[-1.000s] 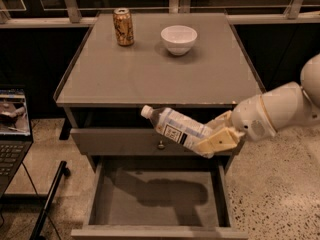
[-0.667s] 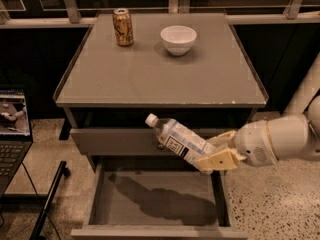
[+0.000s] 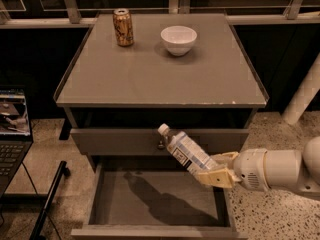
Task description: Place blue plastic bottle into middle drawer
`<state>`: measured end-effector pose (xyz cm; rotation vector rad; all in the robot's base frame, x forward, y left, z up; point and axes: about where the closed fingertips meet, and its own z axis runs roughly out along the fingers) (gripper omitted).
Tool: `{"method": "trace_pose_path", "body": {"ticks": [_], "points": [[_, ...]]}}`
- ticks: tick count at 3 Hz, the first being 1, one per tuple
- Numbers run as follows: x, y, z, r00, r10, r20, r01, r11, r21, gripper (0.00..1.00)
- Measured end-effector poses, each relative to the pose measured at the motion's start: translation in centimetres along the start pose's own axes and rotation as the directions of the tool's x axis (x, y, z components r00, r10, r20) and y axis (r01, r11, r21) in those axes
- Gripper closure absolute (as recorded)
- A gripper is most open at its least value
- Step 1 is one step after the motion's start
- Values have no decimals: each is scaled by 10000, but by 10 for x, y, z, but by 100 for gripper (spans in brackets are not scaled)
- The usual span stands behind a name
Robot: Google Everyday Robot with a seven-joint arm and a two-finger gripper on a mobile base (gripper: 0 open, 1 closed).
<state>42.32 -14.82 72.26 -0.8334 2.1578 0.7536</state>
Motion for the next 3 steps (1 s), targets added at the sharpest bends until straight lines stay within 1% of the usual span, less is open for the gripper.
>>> {"method": "trace_pose_path", "body": {"ticks": [1,2,3], "points": [[31,-27,22,9967,734,-341,-729,9972,165,100],[31,-27,22,9967,733,-342,-728,9972,164,100],[36,-19,35,9971,485,-583,-504,9983,-309,100]]}}
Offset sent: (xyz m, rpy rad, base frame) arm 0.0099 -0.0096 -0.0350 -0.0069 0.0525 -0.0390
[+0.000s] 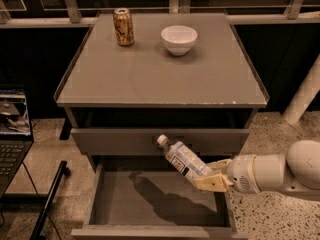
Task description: Place blue plastic bottle into middle drawer
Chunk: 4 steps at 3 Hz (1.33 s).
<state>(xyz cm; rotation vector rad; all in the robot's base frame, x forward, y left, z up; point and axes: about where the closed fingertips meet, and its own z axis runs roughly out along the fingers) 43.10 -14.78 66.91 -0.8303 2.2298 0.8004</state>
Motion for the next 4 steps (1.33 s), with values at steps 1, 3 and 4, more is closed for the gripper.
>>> {"method": "trace_pose_path", "body": {"ticks": [1,3,4], "points": [[35,-6,21,9982,563,-185,-572,9972,-483,100],[99,-31,69,9820,1767,-671,-1863,9651,-1843,100],[122,-52,94,9667,2337,-1044,-2519,9409,-2265,100]]}}
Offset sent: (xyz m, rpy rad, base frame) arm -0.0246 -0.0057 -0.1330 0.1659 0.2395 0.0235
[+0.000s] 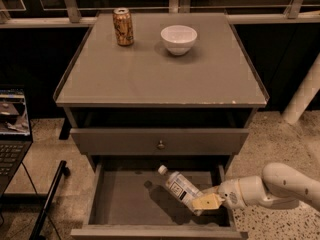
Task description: Place blue plastic bottle into middle drawer
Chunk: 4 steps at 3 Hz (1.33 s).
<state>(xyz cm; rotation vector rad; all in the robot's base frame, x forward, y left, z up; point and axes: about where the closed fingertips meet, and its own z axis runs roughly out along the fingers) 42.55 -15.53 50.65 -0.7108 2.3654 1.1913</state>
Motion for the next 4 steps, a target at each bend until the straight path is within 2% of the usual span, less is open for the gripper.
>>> {"method": "trace_pose_path", "body": {"ticks": [1,2,3,4], "points": [[10,-36,12,9967,807,39,-807,9967,91,100],[19,-68,22,9876,1570,-3,-1569,9866,452,100],[21,-94,31,9764,2160,37,-2152,9714,999,100],[21,-95,31,9757,2192,48,-2185,9703,1043,81]]}}
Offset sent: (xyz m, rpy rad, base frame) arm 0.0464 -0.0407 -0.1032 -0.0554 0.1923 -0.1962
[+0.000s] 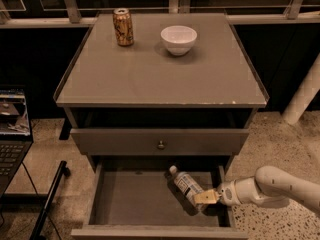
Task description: Place blue plastic bottle into middle drawer
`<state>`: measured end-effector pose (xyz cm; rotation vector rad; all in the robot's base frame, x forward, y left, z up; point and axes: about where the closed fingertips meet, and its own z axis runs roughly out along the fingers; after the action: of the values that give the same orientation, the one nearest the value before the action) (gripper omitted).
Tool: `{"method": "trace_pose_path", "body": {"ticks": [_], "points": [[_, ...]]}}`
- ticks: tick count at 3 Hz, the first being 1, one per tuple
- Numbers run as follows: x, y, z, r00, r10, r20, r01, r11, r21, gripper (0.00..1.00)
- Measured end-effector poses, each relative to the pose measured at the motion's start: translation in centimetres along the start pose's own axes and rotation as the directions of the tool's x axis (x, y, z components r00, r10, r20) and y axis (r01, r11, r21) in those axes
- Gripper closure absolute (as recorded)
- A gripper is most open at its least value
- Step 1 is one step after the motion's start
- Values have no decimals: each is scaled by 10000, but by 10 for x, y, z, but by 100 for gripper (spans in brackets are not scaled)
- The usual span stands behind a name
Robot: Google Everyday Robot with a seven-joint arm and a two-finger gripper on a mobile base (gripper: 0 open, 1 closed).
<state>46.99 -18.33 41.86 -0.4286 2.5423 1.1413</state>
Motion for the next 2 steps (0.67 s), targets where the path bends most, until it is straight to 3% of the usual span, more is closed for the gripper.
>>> {"method": "trace_pose_path", "body": {"ticks": [2], "points": [[0,0,0,10000,0,0,0,10000,-1,36]]}}
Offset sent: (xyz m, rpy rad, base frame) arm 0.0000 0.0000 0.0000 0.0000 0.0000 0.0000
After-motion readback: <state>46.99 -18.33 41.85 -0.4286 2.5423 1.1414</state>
